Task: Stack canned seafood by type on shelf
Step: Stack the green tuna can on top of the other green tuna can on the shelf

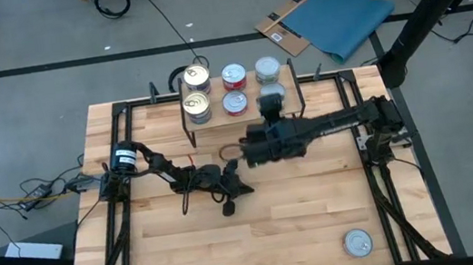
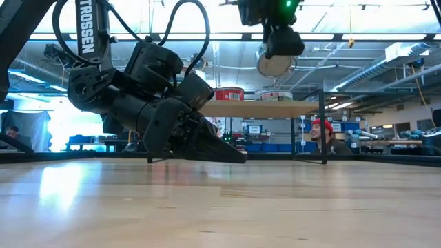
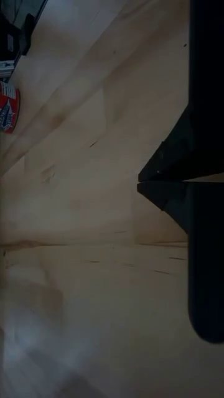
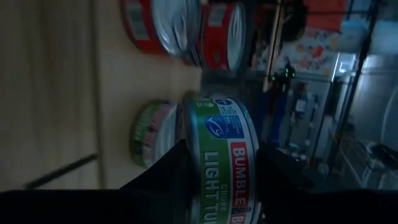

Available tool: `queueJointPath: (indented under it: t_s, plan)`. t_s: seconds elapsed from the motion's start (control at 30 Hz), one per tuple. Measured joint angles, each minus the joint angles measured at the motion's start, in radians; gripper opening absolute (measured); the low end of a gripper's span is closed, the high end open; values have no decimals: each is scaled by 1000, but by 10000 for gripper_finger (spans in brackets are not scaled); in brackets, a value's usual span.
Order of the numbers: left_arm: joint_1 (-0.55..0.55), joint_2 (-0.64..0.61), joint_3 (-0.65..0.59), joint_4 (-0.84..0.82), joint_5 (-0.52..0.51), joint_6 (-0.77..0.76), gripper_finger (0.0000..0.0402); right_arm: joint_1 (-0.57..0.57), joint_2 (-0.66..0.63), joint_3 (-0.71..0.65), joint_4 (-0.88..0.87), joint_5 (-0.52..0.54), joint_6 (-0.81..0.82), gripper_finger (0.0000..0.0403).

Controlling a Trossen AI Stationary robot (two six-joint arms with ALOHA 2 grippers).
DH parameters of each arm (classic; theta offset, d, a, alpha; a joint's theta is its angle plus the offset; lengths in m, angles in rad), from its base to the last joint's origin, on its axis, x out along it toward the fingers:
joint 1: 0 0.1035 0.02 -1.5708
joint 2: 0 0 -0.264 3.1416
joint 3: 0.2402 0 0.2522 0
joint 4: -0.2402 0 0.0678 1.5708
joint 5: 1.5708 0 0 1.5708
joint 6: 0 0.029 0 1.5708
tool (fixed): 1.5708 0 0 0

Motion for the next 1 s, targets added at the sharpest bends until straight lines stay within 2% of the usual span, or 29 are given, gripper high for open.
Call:
queueJointPath:
  t_s: [0.33, 0.6, 1.0]
  plan:
    - [-1, 0, 0, 0, 7, 2, 6, -178, 0, -57, 109, -19, -134, 151]
    - [-5, 0, 0, -1, 8, 4, 6, -236, 0, -111, 231, -63, -219, 157]
    - [-5, 0, 0, -1, 8, 3, 6, -246, 0, -104, 250, -211, -174, 253]
